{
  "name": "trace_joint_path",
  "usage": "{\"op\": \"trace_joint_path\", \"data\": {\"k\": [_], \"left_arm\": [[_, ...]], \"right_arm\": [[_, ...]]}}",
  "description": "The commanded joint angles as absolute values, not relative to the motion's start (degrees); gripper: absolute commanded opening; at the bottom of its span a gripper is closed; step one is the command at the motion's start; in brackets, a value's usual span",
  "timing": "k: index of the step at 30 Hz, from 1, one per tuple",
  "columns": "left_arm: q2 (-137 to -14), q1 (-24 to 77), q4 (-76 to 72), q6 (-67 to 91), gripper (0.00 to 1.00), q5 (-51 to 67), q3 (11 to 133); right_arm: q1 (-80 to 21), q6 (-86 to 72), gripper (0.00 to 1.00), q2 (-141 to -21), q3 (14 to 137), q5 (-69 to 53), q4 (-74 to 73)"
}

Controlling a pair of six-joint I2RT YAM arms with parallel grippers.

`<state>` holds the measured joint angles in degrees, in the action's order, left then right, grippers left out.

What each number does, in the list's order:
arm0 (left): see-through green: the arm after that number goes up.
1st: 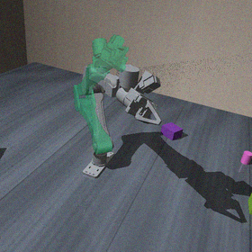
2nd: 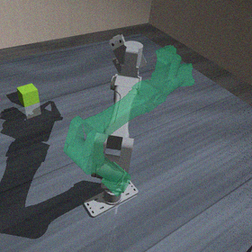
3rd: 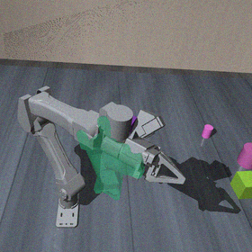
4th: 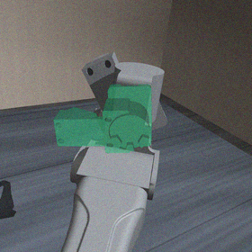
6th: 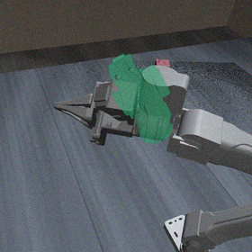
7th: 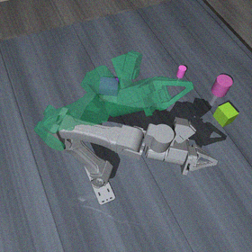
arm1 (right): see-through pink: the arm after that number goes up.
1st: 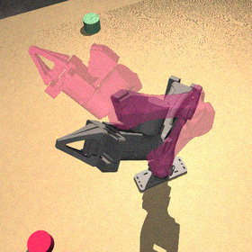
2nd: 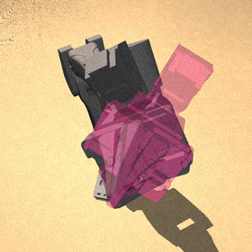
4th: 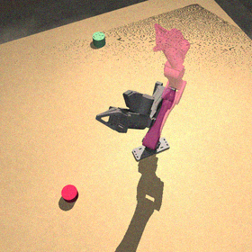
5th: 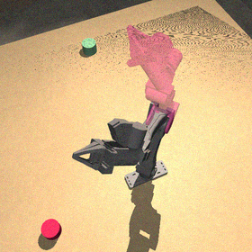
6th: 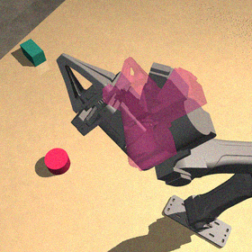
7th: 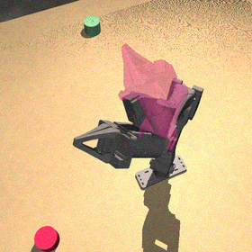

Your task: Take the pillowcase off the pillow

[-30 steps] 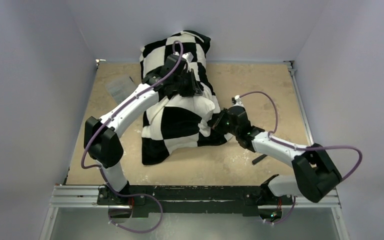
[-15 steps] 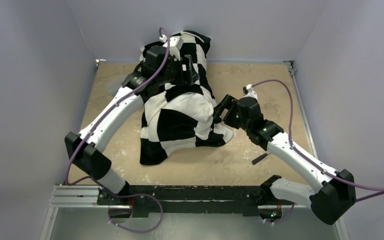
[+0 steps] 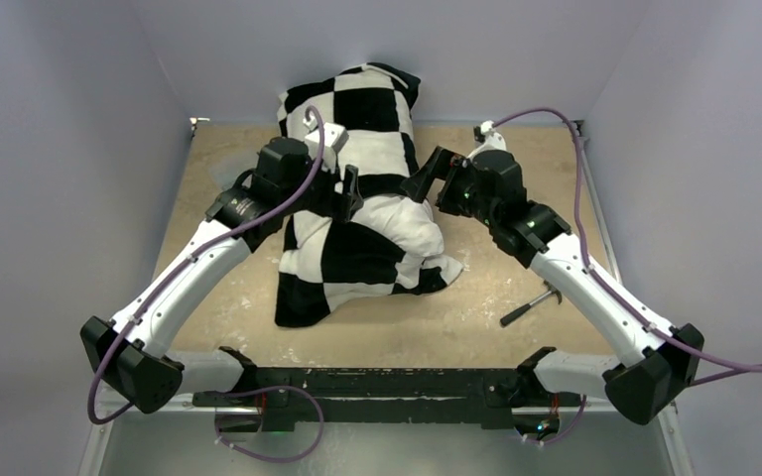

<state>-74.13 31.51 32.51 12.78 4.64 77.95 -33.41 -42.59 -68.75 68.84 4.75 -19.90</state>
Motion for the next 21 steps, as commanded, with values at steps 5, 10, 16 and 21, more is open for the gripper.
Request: {"op": "trace_joint_path", "data": {"k": [5,10,16,21], "left_arm": [[-67.5,31.5,30.5,4.6,0.76,10.3,70.8],[-68.6,32.7,30.5,3.5,0.76,12.2,69.5],[-70.1,38.7,30.1,1.1,0.76,8.9,69.0],[-70.9,41.8,28.2,-2.8,0.76,7.6,68.3]], "right_arm": [[-35.1,-39.1,0.99,-75.1,67.5,2.3,-21.9],[-39.2,-39.4,0.99,-77.7,66.3,0.5,-20.3],[-41.2,-40.7,0.99,-79.6,61.0,1.0,-16.9],[-41.2,-42.1,0.78,-80.7,57.8,1.5,-12.8]]}}
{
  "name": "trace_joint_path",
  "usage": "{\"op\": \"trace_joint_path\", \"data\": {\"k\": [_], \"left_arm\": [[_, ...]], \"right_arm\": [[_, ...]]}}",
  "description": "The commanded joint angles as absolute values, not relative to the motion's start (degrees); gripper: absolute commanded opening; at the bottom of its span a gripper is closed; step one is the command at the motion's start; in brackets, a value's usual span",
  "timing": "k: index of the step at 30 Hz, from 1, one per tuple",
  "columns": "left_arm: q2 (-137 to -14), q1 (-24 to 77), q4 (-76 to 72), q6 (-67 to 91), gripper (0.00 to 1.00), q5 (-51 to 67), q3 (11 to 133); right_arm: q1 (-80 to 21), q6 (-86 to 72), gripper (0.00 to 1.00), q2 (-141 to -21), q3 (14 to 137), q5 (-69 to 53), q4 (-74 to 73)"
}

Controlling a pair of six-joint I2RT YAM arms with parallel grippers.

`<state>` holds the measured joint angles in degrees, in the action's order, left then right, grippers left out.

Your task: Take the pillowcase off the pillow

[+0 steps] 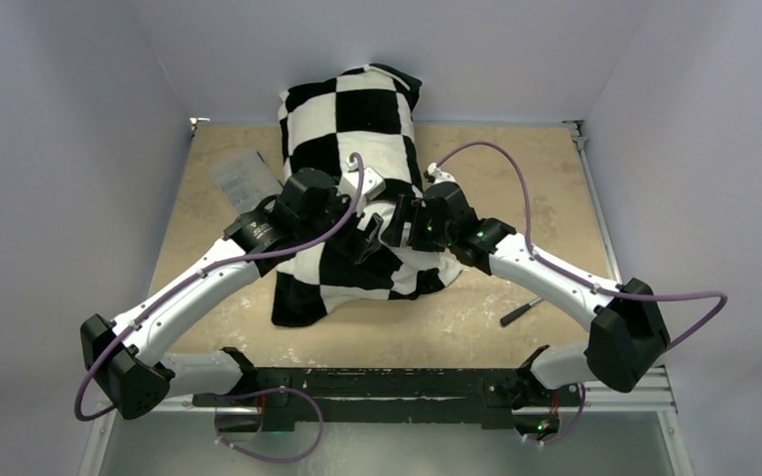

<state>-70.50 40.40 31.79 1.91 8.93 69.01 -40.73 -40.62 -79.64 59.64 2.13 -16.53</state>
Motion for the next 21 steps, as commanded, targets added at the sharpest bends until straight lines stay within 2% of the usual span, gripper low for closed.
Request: {"op": "trace_joint_path", "data": {"k": [1,3,4,6,12,21], "left_arm": [[-70.9,41.9,27.7,-3.6,0.76,8.0,68.0],[-71.0,41.9,26.4,-5.9,0.76,9.1,67.2],[-70.9,42.0,25.8,-7.0,0.76,9.8,66.8],[-70.9,41.9,24.6,-9.7,0.76,11.9,66.0],[-72.2,41.9,22.9,-17.4,0.76,15.4,65.4],[-78.9,42.3,30.6,-25.7,0.75,21.8,69.1]], "right_arm": [[-41.2,-42.2,0.65,-80.6,57.8,1.3,-12.1],[-41.2,-42.4,0.39,-80.1,58.1,1.0,-11.1],[-41.2,-42.4,0.29,-79.8,58.4,0.8,-10.7],[-41.2,-42.4,0.00,-79.4,59.0,0.7,-10.3],[-41.2,-43.2,0.00,-76.8,59.5,-1.0,-9.5],[-41.2,-44.1,0.00,-76.4,59.8,-1.5,-8.3]]}}
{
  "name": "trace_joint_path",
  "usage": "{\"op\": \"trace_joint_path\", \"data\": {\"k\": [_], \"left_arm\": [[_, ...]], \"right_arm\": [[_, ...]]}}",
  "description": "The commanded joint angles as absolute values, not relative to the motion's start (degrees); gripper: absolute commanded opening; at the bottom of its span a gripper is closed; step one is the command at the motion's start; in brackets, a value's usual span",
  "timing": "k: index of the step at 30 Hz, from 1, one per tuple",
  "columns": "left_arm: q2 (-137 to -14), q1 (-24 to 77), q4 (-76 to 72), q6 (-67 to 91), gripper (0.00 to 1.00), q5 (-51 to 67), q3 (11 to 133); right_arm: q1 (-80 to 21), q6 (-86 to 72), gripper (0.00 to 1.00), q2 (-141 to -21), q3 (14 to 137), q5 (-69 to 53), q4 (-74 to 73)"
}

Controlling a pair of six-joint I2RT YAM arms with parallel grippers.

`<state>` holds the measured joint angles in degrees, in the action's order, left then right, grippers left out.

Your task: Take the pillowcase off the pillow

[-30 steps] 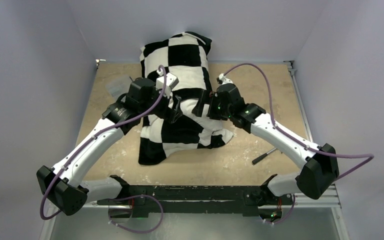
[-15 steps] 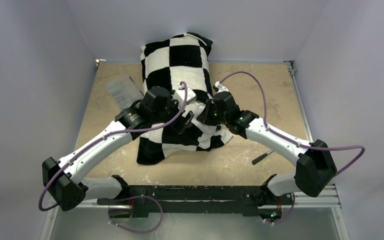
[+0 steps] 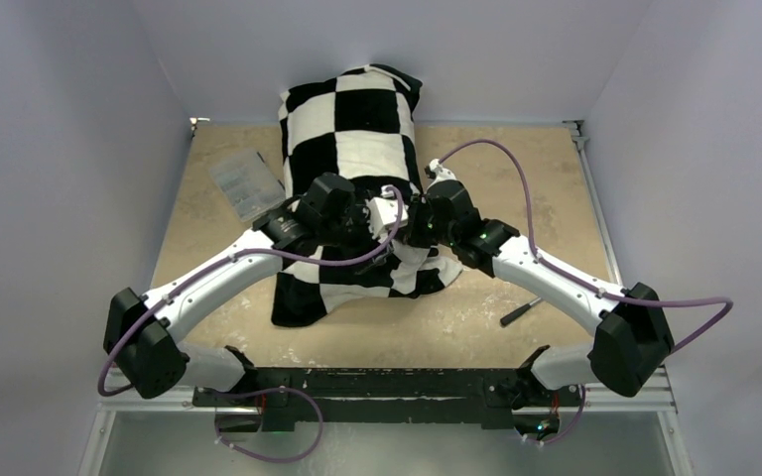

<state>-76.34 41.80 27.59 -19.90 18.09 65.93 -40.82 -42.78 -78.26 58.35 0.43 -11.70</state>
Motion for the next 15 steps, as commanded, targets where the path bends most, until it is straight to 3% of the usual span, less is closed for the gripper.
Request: {"op": "trace_joint_path", "data": {"k": [1,6,9,15], "left_arm": [[-79.6,42.3,31.4,-26.4,0.74,21.3,69.2],[-81.3,43.0,33.0,-29.4,0.73,18.8,67.9],[-82.0,44.6,36.4,-29.2,0.67,18.5,68.8],[-79.4,46.5,36.8,-24.6,0.31,19.0,64.4]], "right_arm": [[-41.2,-44.1,0.00,-76.4,60.0,-1.4,-8.2],[-41.2,-44.1,0.00,-76.3,60.3,-1.7,-7.9],[-41.2,-44.1,0.00,-76.6,60.9,-0.3,-8.1],[-40.4,-43.6,0.00,-79.7,65.3,3.8,-9.1]]}}
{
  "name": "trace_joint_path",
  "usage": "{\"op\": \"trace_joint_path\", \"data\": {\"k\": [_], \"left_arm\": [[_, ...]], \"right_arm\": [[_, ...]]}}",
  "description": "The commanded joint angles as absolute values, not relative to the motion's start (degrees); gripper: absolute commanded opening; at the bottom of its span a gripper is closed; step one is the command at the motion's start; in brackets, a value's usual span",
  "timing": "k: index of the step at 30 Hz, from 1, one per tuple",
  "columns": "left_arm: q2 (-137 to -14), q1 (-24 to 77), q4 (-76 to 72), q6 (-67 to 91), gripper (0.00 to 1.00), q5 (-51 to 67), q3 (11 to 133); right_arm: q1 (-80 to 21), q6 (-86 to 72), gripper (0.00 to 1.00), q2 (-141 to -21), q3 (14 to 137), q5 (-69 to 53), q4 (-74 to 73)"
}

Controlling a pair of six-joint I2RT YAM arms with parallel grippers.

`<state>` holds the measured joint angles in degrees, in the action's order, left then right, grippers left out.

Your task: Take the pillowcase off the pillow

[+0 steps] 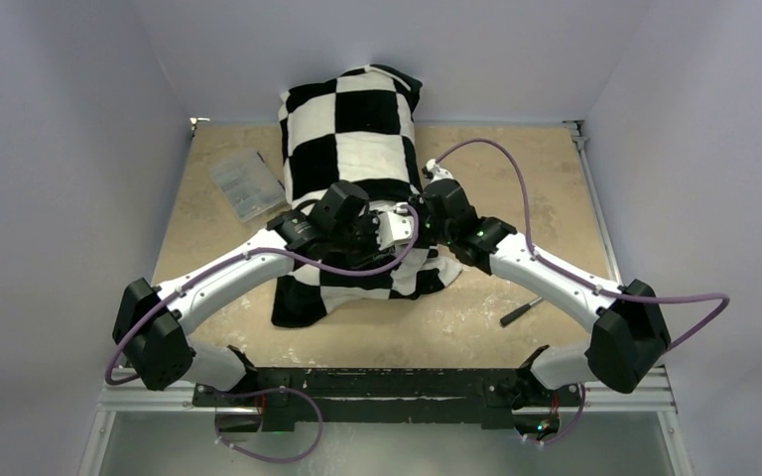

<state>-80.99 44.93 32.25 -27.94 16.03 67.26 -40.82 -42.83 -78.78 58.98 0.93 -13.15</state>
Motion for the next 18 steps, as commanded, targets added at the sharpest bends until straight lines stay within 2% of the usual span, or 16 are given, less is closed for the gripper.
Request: {"op": "trace_joint_path", "data": {"k": [1,3,8,18], "left_arm": [[-78.8,46.5,36.7,-23.9,0.27,19.5,63.4],[-77.9,46.7,36.6,-22.5,0.17,21.1,61.7],[-75.5,47.3,36.2,-18.6,0.01,23.6,58.3],[-72.9,47.9,34.8,-12.9,0.00,23.5,54.6]], "right_arm": [[-40.1,-43.7,0.00,-80.2,66.3,4.4,-9.2],[-39.4,-43.8,0.00,-81.0,68.4,5.9,-9.2],[-35.0,-43.1,0.00,-82.2,74.3,6.5,-8.7],[-25.1,-39.6,0.00,-84.8,86.9,4.2,-8.8]]}}
